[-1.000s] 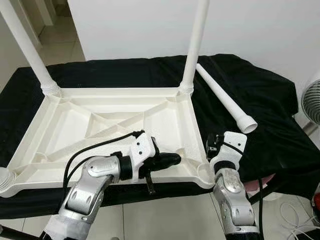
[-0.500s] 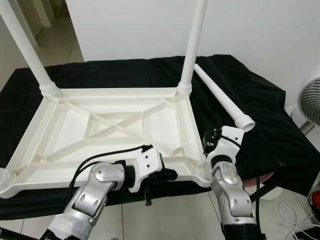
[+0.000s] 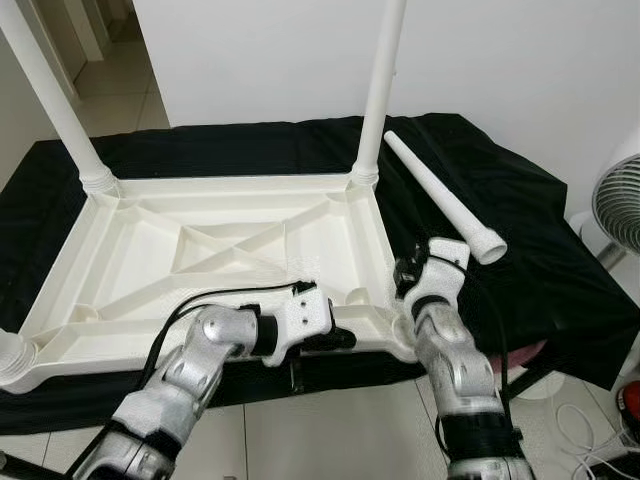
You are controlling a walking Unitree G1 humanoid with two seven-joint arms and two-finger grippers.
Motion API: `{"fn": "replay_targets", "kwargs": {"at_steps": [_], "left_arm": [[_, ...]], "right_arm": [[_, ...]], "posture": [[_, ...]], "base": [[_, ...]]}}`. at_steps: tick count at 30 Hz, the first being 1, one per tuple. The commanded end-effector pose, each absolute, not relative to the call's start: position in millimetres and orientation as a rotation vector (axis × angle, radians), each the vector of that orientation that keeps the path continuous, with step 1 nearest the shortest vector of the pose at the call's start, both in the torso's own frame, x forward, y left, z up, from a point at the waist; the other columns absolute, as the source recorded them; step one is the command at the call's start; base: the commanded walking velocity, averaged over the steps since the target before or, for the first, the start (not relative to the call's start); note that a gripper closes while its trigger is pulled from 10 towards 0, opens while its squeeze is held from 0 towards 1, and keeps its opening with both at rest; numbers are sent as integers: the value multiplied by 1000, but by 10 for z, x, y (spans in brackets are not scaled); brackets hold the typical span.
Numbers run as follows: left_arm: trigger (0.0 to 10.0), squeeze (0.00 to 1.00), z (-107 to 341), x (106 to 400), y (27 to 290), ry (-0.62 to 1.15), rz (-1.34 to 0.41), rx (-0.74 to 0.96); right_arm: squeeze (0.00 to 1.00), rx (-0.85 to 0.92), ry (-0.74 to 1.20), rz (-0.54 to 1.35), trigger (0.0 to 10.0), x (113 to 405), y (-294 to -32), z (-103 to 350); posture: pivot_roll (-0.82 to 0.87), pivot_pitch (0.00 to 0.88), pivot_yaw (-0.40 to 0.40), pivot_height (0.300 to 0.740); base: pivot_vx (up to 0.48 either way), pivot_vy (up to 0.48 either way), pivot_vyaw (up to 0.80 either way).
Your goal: Building children table
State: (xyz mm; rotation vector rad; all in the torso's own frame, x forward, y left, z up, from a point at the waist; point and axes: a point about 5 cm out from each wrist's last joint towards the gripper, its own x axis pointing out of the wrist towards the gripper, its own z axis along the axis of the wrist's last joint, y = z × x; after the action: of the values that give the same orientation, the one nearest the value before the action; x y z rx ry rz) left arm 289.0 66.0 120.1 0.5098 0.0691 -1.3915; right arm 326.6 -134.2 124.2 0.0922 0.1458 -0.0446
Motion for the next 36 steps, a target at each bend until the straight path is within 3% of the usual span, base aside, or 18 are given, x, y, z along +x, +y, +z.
{"fn": "replay_targets", "kwargs": {"at_steps": [1, 10, 18, 23, 33, 34, 36], "left_arm": [[10000, 0, 1102, 3025, 782, 119, -1247, 537], [10000, 0, 1146, 3194, 797, 95, -1217, 577], [10000, 0, 1382, 3188, 720, -41, -1231, 481], [10000, 0, 1638, 3098, 588, -179, -1170, 295], [10000, 0, 1913, 3200, 570, -296, -945, 97], [10000, 0, 1915, 3198, 562, -294, -930, 75], [10000, 0, 1919, 3189, 556, -287, -911, 48]], "right_arm": [[0, 80, 181, 11, 10000, 3327, -1260, 1151], [0, 42, 145, 70, 10000, 3527, -1202, 1233], [0, 71, -8, 35, 10000, 3599, -1363, 1414], [0, 70, -105, -41, 10000, 3463, -1532, 1394], [8, 143, -150, -164, 10000, 3311, -1745, 1280], [1000, 151, -147, -178, 10000, 3294, -1781, 1259], [1000, 153, -147, -196, 10000, 3270, -1822, 1235]], "posture": [[-108, 0, 16, 740], [-104, 0, 16, 740], [-103, 0, 15, 740], [-99, 0, 14, 740], [-87, 0, 1, 740], [-86, 0, 3, 740], [-86, 0, 3, 740]], "base": [[0, 0, 0], [0, 0, 0], [0, 0, 0], [0, 0, 0], [0, 0, 0], [0, 0, 0], [0, 0, 0]]}}
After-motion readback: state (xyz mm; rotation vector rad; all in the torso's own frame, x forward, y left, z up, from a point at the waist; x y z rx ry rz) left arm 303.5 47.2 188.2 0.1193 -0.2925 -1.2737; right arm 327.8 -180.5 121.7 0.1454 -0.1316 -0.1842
